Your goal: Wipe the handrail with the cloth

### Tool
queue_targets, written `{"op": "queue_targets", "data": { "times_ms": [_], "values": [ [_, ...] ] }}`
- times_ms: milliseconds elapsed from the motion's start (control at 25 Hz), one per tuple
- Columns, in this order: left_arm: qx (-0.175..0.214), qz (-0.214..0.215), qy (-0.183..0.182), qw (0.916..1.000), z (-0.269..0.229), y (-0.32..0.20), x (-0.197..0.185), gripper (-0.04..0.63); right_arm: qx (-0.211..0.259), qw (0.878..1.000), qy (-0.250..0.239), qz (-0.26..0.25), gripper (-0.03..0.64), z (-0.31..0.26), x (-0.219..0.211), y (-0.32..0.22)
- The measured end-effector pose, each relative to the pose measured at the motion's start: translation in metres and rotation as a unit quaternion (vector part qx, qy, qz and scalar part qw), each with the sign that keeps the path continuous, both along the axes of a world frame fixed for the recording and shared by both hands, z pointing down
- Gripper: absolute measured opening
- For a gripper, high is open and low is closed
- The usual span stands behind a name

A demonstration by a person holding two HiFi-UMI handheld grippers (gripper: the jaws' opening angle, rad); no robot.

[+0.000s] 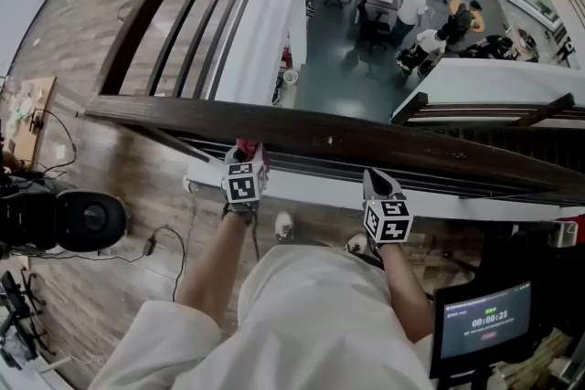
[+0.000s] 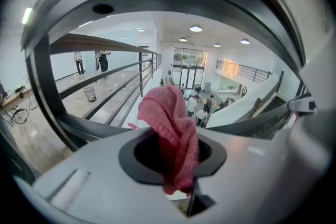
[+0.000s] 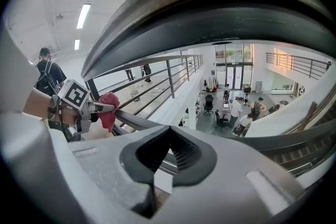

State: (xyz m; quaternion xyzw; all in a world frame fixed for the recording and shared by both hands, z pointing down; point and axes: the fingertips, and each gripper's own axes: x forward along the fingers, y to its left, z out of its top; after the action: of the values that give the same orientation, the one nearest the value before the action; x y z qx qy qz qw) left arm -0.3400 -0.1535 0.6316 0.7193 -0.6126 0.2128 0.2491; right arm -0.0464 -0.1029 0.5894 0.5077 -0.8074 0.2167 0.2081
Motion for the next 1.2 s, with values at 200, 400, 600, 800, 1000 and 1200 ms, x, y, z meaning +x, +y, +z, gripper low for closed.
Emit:
{"op": "queue_targets", "data": {
  "times_ms": [200,400,600,800,1000,1200],
  "values": [
    [0.019,0.013,-0.016,0.9996,0.003,-0.003,0.030,0.091,0.000,1.000,0.000,0.006,0.003,-0.002,0.020,-0.002],
    [0.013,0.052,-0.002,0.9986,-0.004,0.003,0.083,0.091,0.001,1.000,-0.001,0.019,0.003,-0.004,0.038,-0.005],
    [0.012,0.068,0.007,0.9976,-0.001,0.004,0.108,0.091,0.004,1.000,0.001,0.021,0.003,-0.002,0.045,-0.005],
    [0.011,0.098,0.009,0.9951,-0.005,0.006,0.152,0.091,0.005,1.000,0.002,0.020,0.003,-0.007,0.067,-0.004],
    [0.011,0.130,0.012,0.9914,-0.001,0.009,0.186,0.091,0.005,1.000,0.008,0.019,0.003,-0.004,0.074,-0.002],
    [0.017,0.164,0.017,0.9862,0.006,0.009,0.221,0.091,0.003,1.000,0.014,0.018,0.003,0.001,0.081,-0.001]
  ]
}}
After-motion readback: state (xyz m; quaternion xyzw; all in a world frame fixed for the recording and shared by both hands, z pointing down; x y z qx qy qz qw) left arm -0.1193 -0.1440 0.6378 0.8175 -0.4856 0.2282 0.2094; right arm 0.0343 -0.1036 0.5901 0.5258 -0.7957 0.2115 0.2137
